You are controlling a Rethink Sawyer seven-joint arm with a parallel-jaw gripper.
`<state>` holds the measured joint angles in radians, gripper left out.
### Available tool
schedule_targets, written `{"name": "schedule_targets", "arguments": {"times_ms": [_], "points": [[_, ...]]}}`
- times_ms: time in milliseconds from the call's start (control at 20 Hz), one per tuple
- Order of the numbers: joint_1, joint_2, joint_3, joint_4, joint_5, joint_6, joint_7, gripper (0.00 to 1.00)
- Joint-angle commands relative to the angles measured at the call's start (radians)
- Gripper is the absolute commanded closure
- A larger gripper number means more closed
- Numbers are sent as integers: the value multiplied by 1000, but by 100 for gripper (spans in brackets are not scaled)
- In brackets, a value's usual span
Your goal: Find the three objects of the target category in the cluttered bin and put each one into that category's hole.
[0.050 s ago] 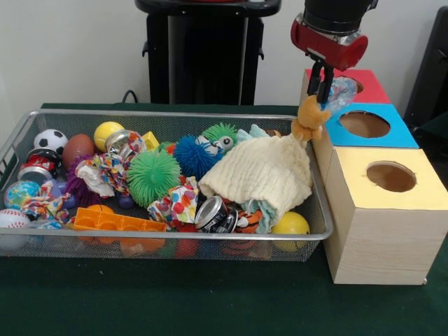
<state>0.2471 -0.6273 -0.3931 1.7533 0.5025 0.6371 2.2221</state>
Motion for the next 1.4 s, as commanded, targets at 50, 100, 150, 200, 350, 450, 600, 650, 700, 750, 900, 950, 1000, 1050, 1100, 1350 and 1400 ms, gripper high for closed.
{"name": "schedule_targets", "arguments": {"times_ms": [50, 100, 150, 200, 350, 450, 600, 650, 700, 750, 900, 950, 1000, 1050, 1100, 1350, 1400], "points": [[5, 26, 99, -4, 85, -48, 284, 100], [8, 28, 98, -3, 92, -55, 287, 100], [12, 28, 99, 1, 99, -65, 286, 100], [14, 28, 100, 4, 107, -72, 286, 100], [22, 37, 100, 6, 128, -87, 292, 100], [23, 40, 104, 13, 143, -103, 286, 100], [22, 48, 112, 27, 162, -133, 277, 100], [23, 50, 112, 30, 168, -140, 277, 100], [24, 50, 114, 33, 172, -148, 275, 100], [24, 49, 116, 39, 177, -157, 271, 100], [23, 46, 117, 53, 185, -174, 262, 100], [17, 44, 121, 56, 186, -179, 251, 100], [13, 45, 121, 57, 185, -183, 243, 100], [13, 45, 121, 60, 187, -189, 242, 100], [13, 44, 121, 64, 190, -194, 241, 100], [6, 39, 109, 56, 180, -158, 227, 0], [8, 42, 107, 50, 178, -154, 229, 0]]}}
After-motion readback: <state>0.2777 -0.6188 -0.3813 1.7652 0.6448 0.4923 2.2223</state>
